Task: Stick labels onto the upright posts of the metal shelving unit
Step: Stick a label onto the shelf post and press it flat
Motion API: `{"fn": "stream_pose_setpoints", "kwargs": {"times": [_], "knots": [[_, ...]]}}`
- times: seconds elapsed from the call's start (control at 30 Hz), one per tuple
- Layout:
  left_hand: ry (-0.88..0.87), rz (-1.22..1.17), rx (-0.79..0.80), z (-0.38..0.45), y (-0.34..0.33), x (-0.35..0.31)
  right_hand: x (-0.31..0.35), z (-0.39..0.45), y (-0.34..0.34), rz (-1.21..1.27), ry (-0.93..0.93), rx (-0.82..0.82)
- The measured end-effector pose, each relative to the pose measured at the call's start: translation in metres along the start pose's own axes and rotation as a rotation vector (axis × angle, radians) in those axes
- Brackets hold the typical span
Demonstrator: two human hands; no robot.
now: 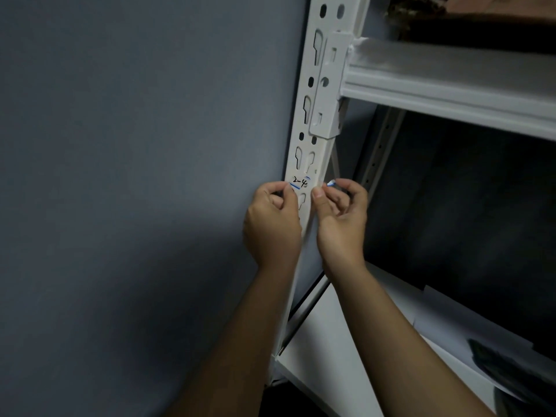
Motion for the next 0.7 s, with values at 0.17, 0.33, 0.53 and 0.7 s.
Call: {"fn": "stream_pose_setpoints", "kwargs": {"times": [0.17,0.33,0.53,0.7], "knots": [[0.009,-0.026,0.016,0.0021,-0.0018,0.0022,-0.0009,0.0000,-0.0006,0.019,0.000,-0.004],[0.049,-0.030,0.028,0.0056,-0.0027,0.0008,-0.0031,-0.0003,-0.0018,0.039,0.003,-0.016],[0.092,0.026,0.020,0.0072,-0.0059,-0.0015,-0.0031,-0.0011,-0.0018,0.037,0.012,-0.014],[0.095,0.063,0.009,0.0064,-0.0065,-0.0039,-0.0039,-0.0009,-0.0019,0.030,0.012,-0.018]]}}
Point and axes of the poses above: each hand's wrist, its own z-axis towards the middle knuckle, its own y-axis out of the back of the hand, x = y × z, the point moved 4 cm from there along z, towards the middle knuckle, and after that the axes turned 11 degrees about y, right-handed, at the moved point
